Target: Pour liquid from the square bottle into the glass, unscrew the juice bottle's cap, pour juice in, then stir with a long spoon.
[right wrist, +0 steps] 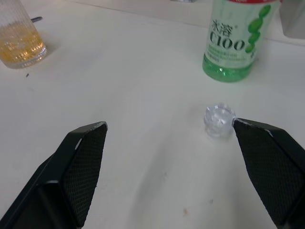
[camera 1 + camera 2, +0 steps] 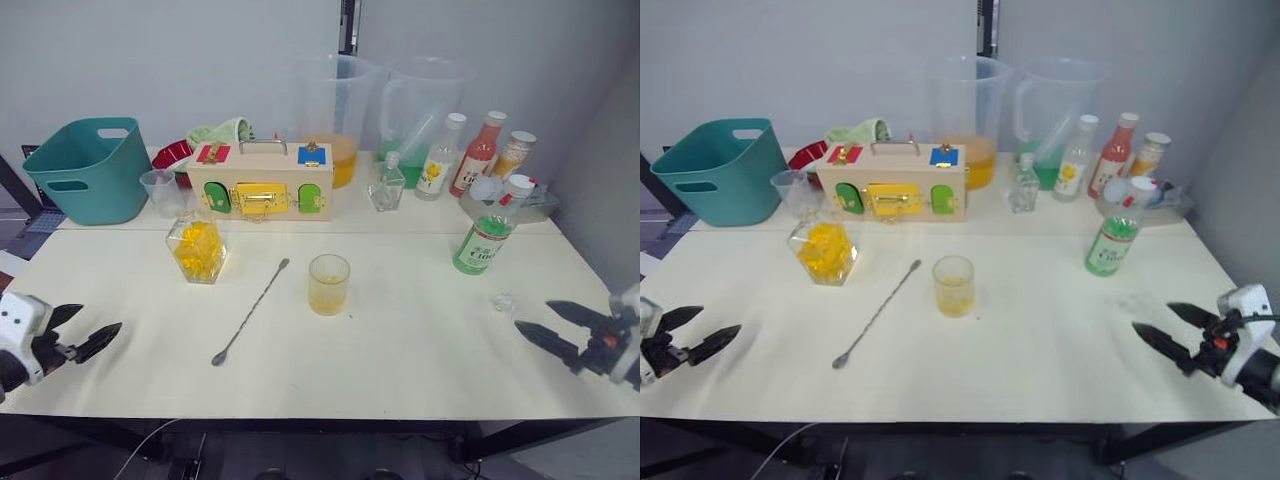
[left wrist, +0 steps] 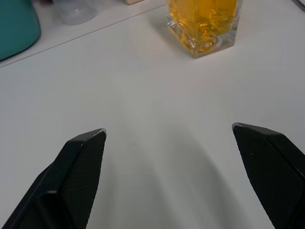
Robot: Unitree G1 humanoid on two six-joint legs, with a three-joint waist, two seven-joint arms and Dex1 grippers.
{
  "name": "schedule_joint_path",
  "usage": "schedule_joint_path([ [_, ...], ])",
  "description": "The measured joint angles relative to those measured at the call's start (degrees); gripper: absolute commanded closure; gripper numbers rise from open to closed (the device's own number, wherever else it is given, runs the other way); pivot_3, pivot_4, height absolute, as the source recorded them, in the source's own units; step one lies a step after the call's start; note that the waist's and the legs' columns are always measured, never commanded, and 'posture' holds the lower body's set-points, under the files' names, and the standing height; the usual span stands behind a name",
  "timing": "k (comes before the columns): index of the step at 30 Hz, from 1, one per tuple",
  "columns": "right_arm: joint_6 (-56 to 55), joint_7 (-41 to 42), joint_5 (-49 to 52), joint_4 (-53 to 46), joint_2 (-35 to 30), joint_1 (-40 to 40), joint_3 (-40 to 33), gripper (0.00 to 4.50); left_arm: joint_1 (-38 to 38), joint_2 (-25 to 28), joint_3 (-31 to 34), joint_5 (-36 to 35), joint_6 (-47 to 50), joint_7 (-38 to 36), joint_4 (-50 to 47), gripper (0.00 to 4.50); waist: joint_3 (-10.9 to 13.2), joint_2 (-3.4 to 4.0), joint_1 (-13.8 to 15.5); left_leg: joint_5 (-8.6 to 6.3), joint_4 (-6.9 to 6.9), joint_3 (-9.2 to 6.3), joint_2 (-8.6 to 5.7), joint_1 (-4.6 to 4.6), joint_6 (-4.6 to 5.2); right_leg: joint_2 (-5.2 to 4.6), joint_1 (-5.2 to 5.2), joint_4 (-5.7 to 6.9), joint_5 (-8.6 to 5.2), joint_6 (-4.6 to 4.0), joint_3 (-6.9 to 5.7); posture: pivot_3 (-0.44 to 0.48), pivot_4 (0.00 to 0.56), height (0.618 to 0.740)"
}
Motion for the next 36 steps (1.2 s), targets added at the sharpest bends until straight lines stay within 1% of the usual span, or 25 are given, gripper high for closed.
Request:
schedule_joint_path([
  [4, -0.44, -1.21, 0.05, -0.22, 1.67, 0.14, -0.35, 0.00, -1.15, -0.19, -4.63, -2.66, 6.51, -2.86, -9.13, 0.01, 0.00, 0.02, -0.02, -0.01, -0.05, -0.05, 0.15, 0.30, 0.01, 0.13, 0.41, -0.14, 0.00, 0.00, -0.01, 0.000, 0.150, 0.740],
  [8, -0.44, -2.41, 0.18, -1.94, 3.53, 0.13, -0.08, 0.00, -3.82, -0.19, -7.88, -5.71, 12.27, -3.79, -16.56, 0.01, -0.01, 0.03, 0.09, -0.02, -0.08, -0.05, 0.15, 0.41, 0.01, 0.12, 0.55, -0.20, 0.00, 0.00, 0.00, 0.000, 0.150, 0.740],
  [12, -0.36, -4.81, 1.28, -6.21, 6.23, 0.70, -0.02, 0.00, -9.67, -0.31, -10.85, -9.16, 17.20, -4.21, -22.78, 0.01, -0.02, 0.05, 0.27, -0.02, -0.07, -0.06, 0.11, 0.41, 0.02, 0.10, 0.58, -0.19, 0.00, 0.00, 0.00, 0.000, 0.150, 0.740],
  [15, 0.35, -7.50, 2.77, -8.28, 8.53, 0.74, -0.13, 0.00, -13.97, -1.72, -12.79, -9.09, 18.03, -2.92, -24.01, 0.01, -0.04, 0.09, 0.25, -0.02, -0.07, -0.06, 0.10, 0.43, 0.02, 0.12, 0.59, -0.19, 0.00, 0.00, 0.00, 0.000, 0.150, 0.740],
  [18, 0.34, -11.70, 2.59, -8.92, 10.21, -3.27, 1.02, 0.00, -15.48, -2.91, -14.83, -9.62, 20.03, -2.04, -26.91, 0.01, -0.04, 0.09, -0.18, -0.02, -0.06, -0.02, 0.11, 0.44, 0.02, 0.16, 0.57, -0.16, 0.00, 0.00, 0.08, 0.000, 0.150, 0.740],
  [20, -0.12, -15.05, 0.88, -7.55, 10.10, -9.44, 3.01, 0.00, -15.80, -3.32, -16.19, -11.70, 22.30, -2.16, -31.05, 0.01, -0.03, 0.10, -0.73, -0.01, -0.07, -0.02, 0.15, 0.43, 0.00, 0.23, 0.55, -0.16, 0.00, 0.00, 0.11, 0.000, 0.150, 0.740],
  [23, -1.01, -17.64, -2.42, -1.61, 8.24, -18.11, 6.63, 0.00, -15.34, -3.08, -16.28, -14.29, 24.33, -2.86, -35.52, 0.01, -0.02, 0.17, -0.90, -0.01, -0.10, -0.03, 0.17, 0.48, 0.00, 0.27, 0.53, -0.18, 0.00, 0.00, 0.10, 0.000, 0.150, 0.740],
  [28, -3.90, -18.52, -6.44, 10.54, 6.03, -29.92, 9.83, 0.00, -10.45, -2.15, -14.50, -17.67, 27.39, -2.78, -40.89, 0.01, -0.01, 0.22, -1.06, -0.01, -0.13, -0.02, 0.16, 0.40, 0.01, 0.25, 0.54, -0.16, 0.00, 0.00, 0.09, 0.000, 0.150, 0.740],
  [32, -7.84, -17.39, -9.74, 21.10, 4.54, -39.06, 12.96, 0.00, -4.83, -0.70, -10.27, -20.32, 29.11, -2.28, -46.58, 0.01, -0.01, 0.22, -1.22, -0.01, -0.22, 0.00, 0.18, 0.43, 0.01, 0.26, 0.56, -0.22, 0.00, 0.00, 0.09, 0.000, 0.150, 0.740],
  [34, -9.17, -16.57, -10.67, 25.34, 4.43, -41.96, 14.17, 0.00, -2.94, -0.60, -9.06, -20.75, 29.60, -1.82, -48.17, 0.01, -0.01, 0.22, -1.16, -0.01, -0.25, 0.02, 0.19, 0.42, 0.01, 0.26, 0.57, -0.29, 0.00, 0.00, 0.09, 0.000, 0.150, 0.740],
  [36, -11.23, -15.11, -12.04, 32.41, 4.46, -46.37, 15.90, 0.00, -1.03, -1.28, -8.08, -22.86, 30.86, 0.03, -50.97, 0.01, 0.00, 0.23, -1.25, -0.01, -0.25, 0.07, 0.19, 0.42, 0.01, 0.23, 0.58, -0.45, 0.00, 0.00, 0.12, 0.000, 0.150, 0.740],
])
